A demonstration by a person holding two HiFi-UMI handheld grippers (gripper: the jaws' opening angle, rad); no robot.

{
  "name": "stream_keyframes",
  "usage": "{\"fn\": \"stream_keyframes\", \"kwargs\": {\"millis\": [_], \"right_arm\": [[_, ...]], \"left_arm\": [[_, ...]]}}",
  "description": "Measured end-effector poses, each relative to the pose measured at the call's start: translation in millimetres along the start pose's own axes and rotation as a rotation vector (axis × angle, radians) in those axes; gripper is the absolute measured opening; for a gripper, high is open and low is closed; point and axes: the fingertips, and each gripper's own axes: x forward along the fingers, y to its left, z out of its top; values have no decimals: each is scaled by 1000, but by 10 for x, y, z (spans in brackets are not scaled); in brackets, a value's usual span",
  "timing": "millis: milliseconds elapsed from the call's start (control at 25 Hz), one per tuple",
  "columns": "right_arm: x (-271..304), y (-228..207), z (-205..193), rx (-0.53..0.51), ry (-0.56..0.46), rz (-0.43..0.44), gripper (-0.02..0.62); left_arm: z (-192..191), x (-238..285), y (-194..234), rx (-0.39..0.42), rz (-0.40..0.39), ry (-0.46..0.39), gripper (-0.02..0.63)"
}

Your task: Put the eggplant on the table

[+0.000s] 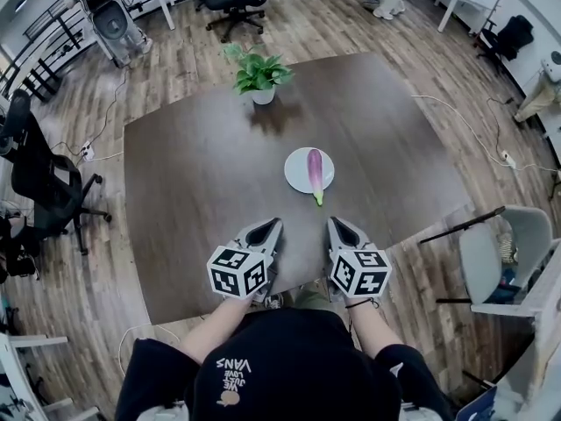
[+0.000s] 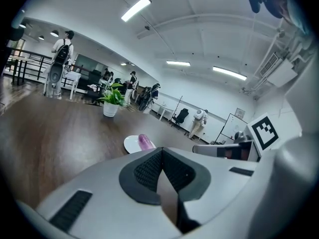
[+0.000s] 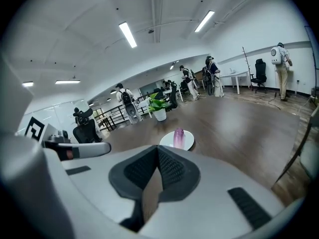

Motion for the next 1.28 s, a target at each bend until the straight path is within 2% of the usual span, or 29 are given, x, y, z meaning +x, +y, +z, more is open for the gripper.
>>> {"fn": "stream_keyframes", "kwargs": {"millis": [480,680,1280], "right_arm": [[-367,132,-278,13,-38,-51,18],[-510,167,-299,-11,-80,-76,18],[-636,213,-327,-26,-96,-98,18]], "left_arm": [[-208,-336,-94,30,-28,-3,11],[-201,-436,-126,71,-23,-34,11],[-206,-481,-220,94,-50,-44,11]]}}
